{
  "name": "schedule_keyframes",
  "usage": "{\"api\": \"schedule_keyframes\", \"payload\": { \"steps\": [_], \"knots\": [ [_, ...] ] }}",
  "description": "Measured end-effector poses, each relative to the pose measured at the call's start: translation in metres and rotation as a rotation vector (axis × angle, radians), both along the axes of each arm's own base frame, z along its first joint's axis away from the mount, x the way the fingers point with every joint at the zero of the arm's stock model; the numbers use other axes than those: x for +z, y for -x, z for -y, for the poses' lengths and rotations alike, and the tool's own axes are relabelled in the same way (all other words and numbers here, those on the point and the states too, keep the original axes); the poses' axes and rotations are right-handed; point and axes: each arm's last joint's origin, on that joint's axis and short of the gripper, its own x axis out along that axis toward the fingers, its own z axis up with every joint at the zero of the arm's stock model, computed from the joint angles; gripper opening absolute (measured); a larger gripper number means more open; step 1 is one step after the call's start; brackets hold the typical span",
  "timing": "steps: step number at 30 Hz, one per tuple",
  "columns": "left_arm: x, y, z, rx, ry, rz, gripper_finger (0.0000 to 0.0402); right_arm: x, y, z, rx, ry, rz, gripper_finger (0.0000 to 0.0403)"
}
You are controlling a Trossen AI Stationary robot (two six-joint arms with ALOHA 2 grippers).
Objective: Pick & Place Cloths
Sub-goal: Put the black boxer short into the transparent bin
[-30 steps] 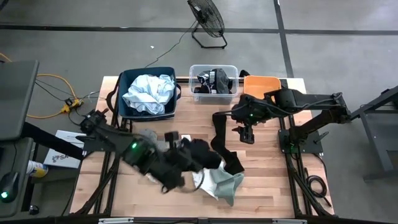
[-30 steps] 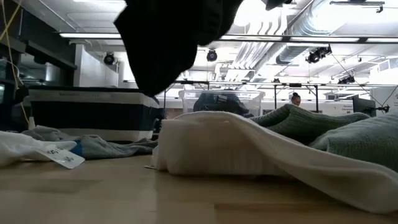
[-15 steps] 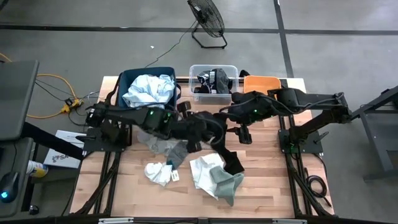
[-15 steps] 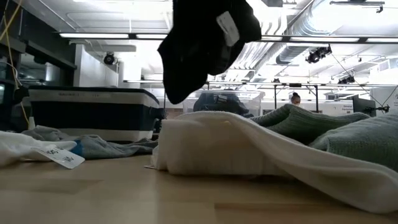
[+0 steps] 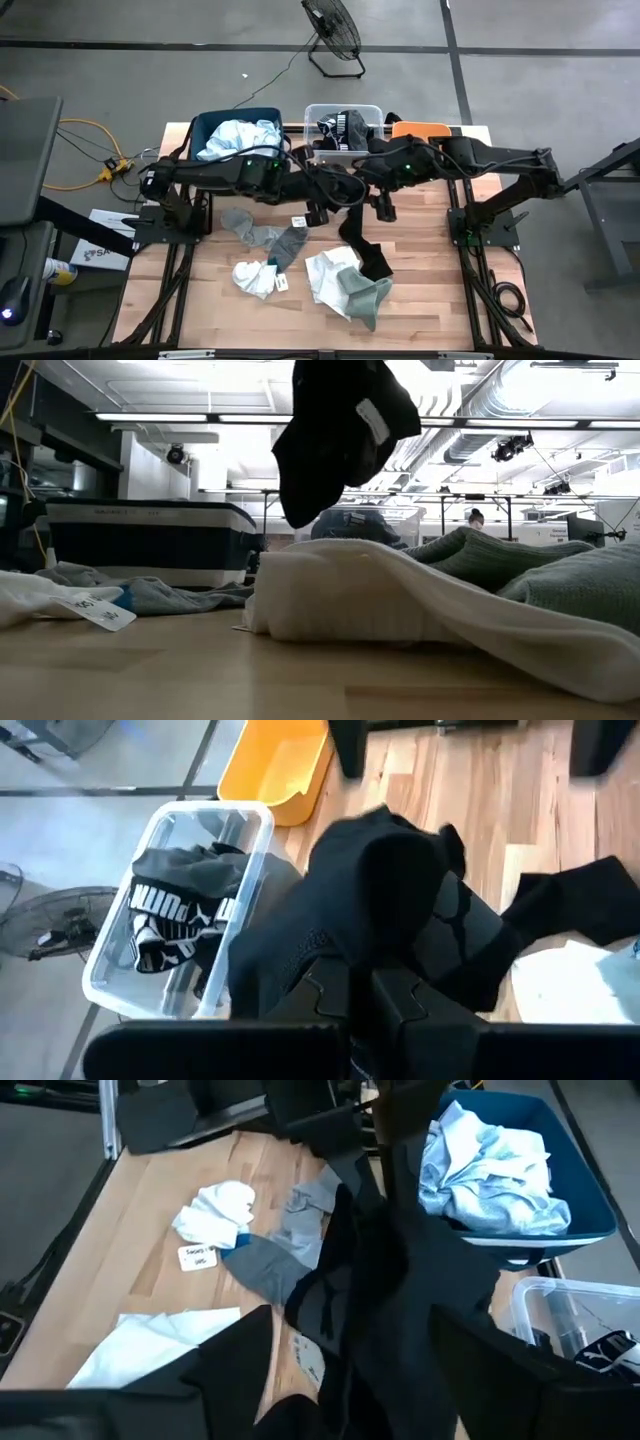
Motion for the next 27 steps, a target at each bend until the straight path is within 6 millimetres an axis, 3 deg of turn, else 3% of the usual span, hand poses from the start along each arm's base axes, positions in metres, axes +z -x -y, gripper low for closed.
{"api": "schedule_keyframes", "payload": {
  "steps": [7,11,21,27],
  "knots": [
    [0.008,-0.01,-0.011,-0.083,-0.022,0.076,0.0,-0.011,-0.014,0.007,-0.024,-0.001,-0.028,0.0364],
    [0.013,-0.014,-0.017,-0.125,-0.015,0.131,0.0,-0.021,-0.026,0.016,-0.101,0.009,-0.064,0.0395],
    [0.036,0.002,-0.023,-0.169,-0.045,0.214,0.0,-0.029,-0.033,0.028,-0.167,-0.033,-0.087,0.0382],
    [0.048,0.006,-0.027,-0.215,-0.062,0.279,0.0,-0.029,-0.034,0.028,-0.173,-0.06,-0.077,0.0338]
  ]
}}
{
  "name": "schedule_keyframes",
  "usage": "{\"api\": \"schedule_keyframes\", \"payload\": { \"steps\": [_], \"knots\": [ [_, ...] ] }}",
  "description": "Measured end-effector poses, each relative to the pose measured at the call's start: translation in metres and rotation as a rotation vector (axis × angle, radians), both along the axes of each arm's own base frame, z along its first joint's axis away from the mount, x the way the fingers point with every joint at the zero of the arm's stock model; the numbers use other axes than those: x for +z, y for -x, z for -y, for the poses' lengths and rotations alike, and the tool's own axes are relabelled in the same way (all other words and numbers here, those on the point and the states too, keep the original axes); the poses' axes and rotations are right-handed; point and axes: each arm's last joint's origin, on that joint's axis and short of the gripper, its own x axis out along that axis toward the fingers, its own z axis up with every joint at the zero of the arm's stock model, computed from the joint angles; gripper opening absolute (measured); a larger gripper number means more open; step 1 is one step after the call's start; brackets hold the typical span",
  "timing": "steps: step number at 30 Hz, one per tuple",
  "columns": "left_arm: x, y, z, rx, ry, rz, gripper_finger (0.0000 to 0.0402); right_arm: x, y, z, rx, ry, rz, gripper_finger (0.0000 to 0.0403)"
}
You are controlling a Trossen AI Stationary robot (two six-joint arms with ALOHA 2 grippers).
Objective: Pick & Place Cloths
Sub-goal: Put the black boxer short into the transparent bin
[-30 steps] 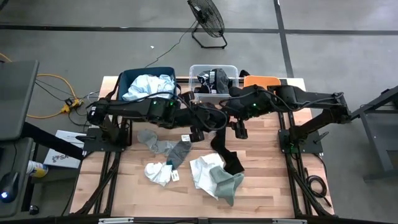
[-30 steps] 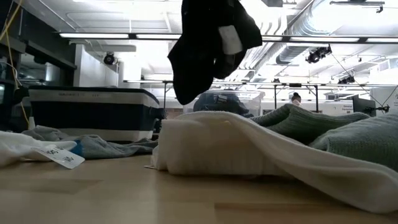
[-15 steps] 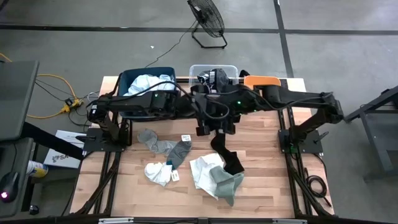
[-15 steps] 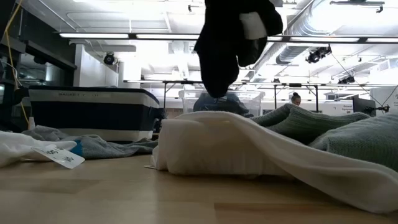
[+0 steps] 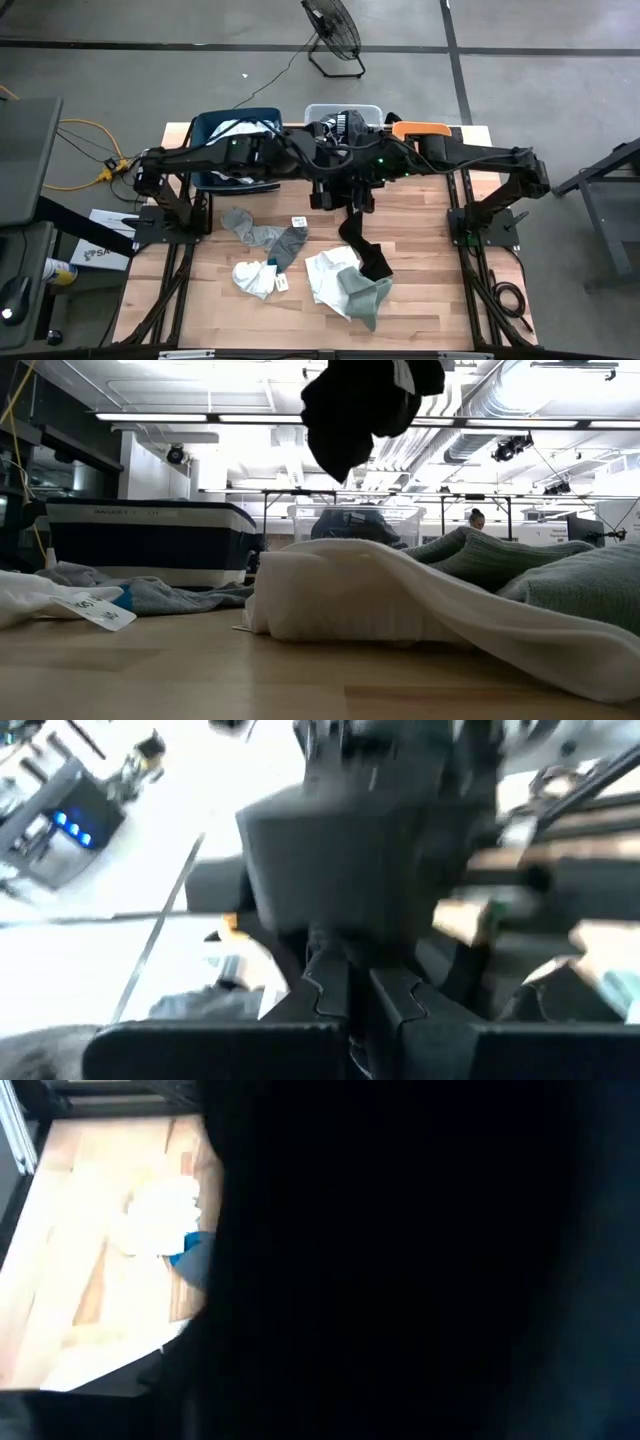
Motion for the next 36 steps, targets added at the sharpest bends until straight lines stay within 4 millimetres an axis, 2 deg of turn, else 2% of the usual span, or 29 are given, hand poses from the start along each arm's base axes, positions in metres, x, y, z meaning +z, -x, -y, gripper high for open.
{"api": "schedule_keyframes", "payload": {
  "steps": [7,16,17,21,26,32,36],
  "knots": [
    [0.005,0.0,-0.007,-0.033,0.006,0.034,0.0,0.006,-0.005,0.0,-0.005,0.002,0.083,0.0226],
    [0.009,0.004,-0.007,-0.053,-0.024,0.048,0.0003,0.009,-0.006,0.0,-0.004,0.002,0.116,0.0029],
    [0.01,0.004,-0.007,-0.048,-0.029,0.048,0.0003,0.009,-0.006,0.0,-0.006,-0.001,0.119,0.0017],
    [0.012,0.008,-0.007,-0.04,-0.043,0.043,0.0022,0.01,-0.006,0.0,-0.03,-0.029,0.13,0.0008],
    [0.023,0.024,-0.008,-0.023,-0.066,0.055,0.0104,0.013,0.0,0.002,-0.08,-0.008,0.127,0.0007],
    [0.037,0.062,-0.011,0.037,-0.118,0.013,0.0223,0.016,0.008,0.014,-0.153,-0.005,0.119,0.0006],
    [0.047,0.092,-0.011,0.047,-0.104,-0.001,0.0271,0.017,0.011,0.032,-0.251,-0.052,0.135,0.0006]
  ]
}}
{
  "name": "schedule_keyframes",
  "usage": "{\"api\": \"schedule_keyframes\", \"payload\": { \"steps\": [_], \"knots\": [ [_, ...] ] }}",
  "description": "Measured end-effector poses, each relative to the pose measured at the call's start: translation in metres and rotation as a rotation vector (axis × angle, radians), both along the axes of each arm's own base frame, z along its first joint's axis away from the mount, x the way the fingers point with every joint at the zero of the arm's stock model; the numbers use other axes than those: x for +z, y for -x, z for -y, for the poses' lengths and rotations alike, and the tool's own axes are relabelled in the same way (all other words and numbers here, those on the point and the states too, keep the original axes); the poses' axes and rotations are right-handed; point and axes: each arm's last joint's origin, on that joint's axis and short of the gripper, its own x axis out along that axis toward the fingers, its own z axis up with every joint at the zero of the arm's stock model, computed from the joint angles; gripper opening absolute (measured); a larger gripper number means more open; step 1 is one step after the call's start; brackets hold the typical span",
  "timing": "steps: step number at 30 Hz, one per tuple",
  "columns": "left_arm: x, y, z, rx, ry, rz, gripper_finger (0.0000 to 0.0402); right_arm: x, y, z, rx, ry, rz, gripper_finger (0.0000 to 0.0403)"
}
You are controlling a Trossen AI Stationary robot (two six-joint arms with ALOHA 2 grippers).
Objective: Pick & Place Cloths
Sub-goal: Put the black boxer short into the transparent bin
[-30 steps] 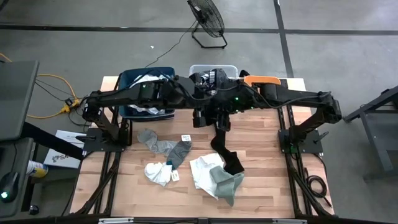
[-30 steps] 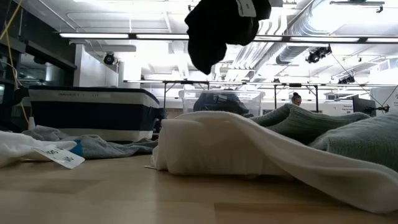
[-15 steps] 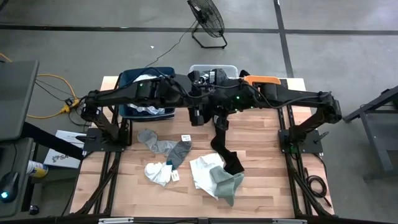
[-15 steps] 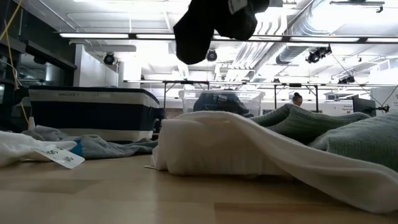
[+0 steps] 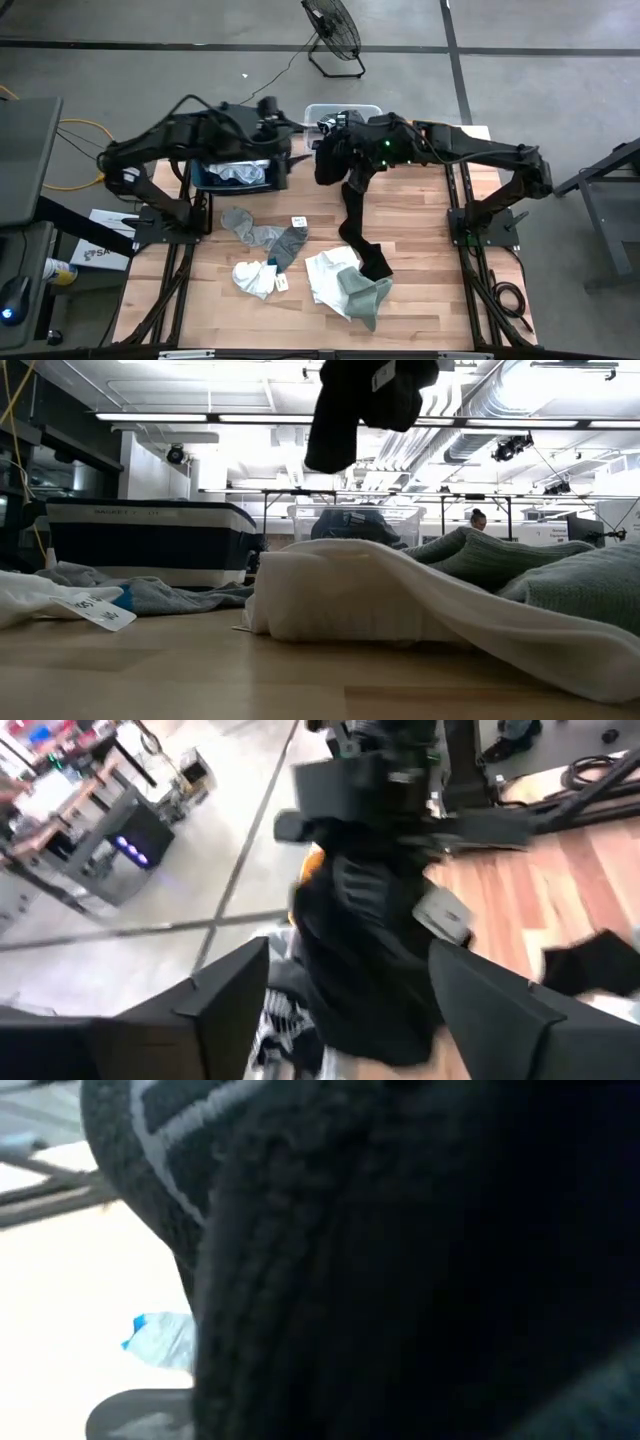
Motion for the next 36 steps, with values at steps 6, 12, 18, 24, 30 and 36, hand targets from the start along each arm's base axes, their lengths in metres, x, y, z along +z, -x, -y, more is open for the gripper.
{"api": "schedule_keyframes", "payload": {
  "steps": [6,12,18,24,30,36],
  "knots": [
    [0.005,0.03,-0.001,0.059,0.057,-0.01,0.0289,0.004,0.005,0.034,-0.181,-0.089,0.087,0.0005],
    [0.0,0.044,-0.002,0.12,0.088,-0.074,0.0289,0.009,0.012,0.068,-0.31,-0.134,0.186,0.0005],
    [-0.003,0.046,-0.002,0.13,0.099,-0.105,0.029,-0.004,0.005,0.101,-0.393,-0.151,0.197,0.0005],
    [-0.003,0.046,-0.002,0.132,0.103,-0.108,0.029,-0.036,-0.009,0.124,-0.479,-0.314,0.132,0.0005],
    [-0.004,0.046,-0.002,0.134,0.104,-0.116,0.029,-0.07,-0.022,0.148,-0.605,-0.42,0.091,0.0005],
    [-0.007,0.048,-0.002,0.141,0.11,-0.151,0.029,-0.103,-0.039,0.168,-0.673,-0.463,0.077,0.0005]
  ]
}}
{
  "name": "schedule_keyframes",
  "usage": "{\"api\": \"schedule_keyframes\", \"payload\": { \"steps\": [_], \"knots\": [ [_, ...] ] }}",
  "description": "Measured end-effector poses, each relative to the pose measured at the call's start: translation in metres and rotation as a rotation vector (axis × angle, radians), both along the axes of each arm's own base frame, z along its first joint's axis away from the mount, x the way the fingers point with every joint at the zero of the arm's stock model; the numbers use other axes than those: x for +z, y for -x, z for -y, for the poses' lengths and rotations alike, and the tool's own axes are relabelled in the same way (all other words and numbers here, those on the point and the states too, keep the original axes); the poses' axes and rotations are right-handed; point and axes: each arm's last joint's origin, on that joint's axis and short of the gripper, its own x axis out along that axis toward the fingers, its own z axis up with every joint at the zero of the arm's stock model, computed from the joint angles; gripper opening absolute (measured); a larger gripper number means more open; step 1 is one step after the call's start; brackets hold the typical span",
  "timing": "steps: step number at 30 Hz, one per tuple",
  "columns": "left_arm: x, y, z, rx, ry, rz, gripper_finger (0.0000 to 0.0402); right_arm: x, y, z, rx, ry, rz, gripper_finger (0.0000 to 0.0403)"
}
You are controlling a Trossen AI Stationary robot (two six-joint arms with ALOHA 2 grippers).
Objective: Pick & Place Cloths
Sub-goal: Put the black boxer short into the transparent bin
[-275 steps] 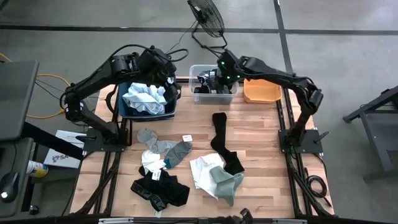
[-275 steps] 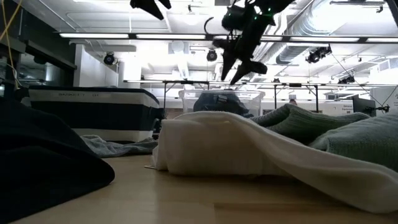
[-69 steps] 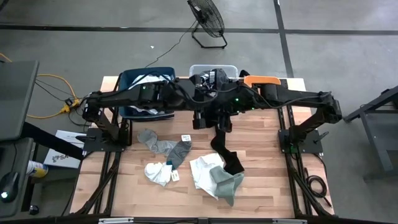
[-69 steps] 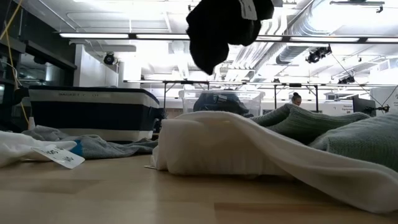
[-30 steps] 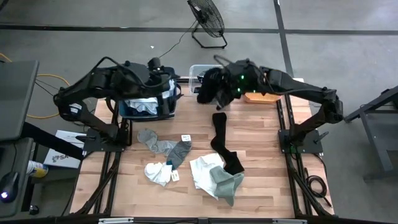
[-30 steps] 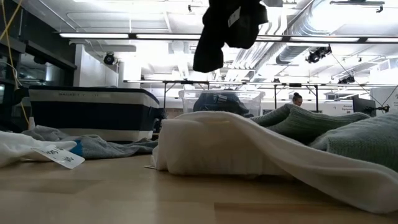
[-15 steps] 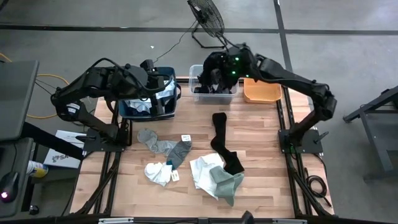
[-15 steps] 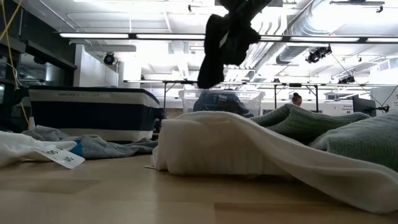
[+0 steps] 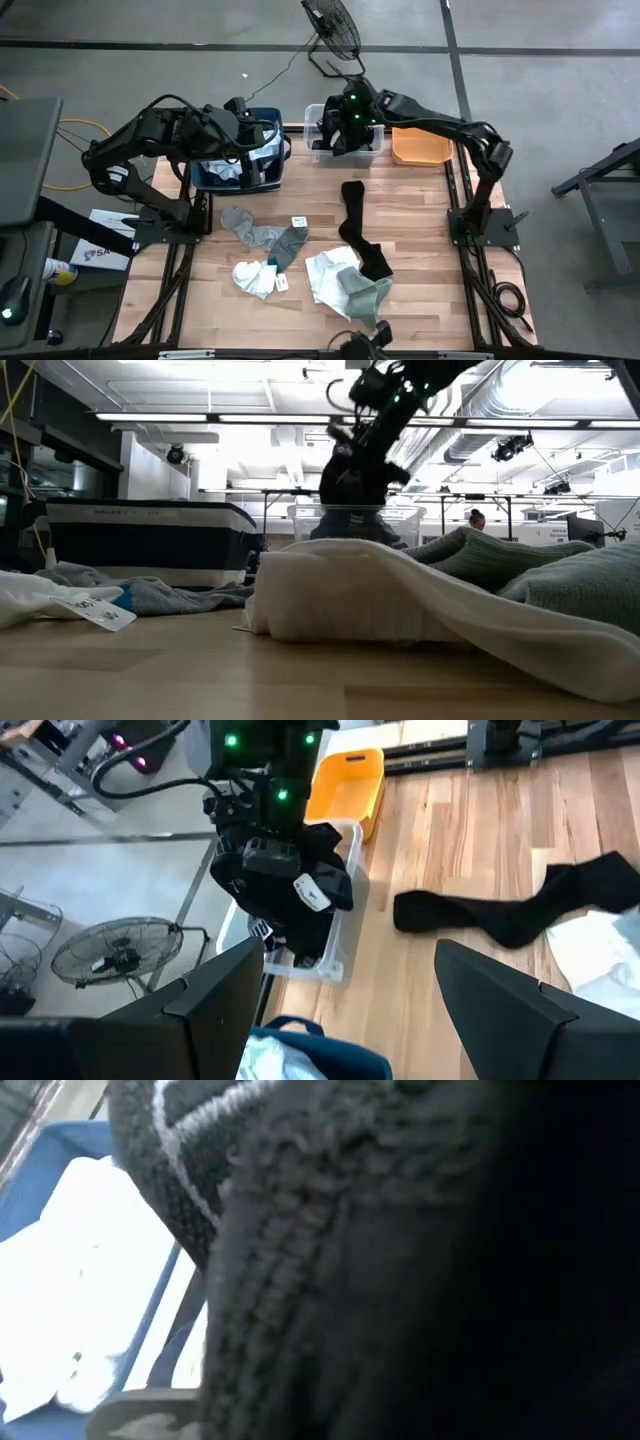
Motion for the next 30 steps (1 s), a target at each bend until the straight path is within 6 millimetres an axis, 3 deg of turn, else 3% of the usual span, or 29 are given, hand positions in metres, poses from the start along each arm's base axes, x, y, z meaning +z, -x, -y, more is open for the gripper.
{"api": "schedule_keyframes", "payload": {
  "steps": [7,15,23,30],
  "knots": [
    [-0.003,0.002,0.0,0.011,0.015,-0.024,0.029,-0.038,-0.016,0.014,-0.065,-0.028,-0.042,0.0005],
    [-0.004,0.003,0.0,0.012,0.015,-0.04,0.029,-0.068,-0.017,0.018,-0.089,-0.106,-0.161,0.0005],
    [-0.004,0.003,0.0,0.012,0.015,-0.045,0.029,-0.078,-0.016,0.023,-0.097,-0.151,-0.172,0.001],
    [-0.004,0.003,0.0,0.012,0.015,-0.046,0.029,-0.075,-0.019,0.024,-0.08,-0.16,-0.125,0.0079]
  ]
}}
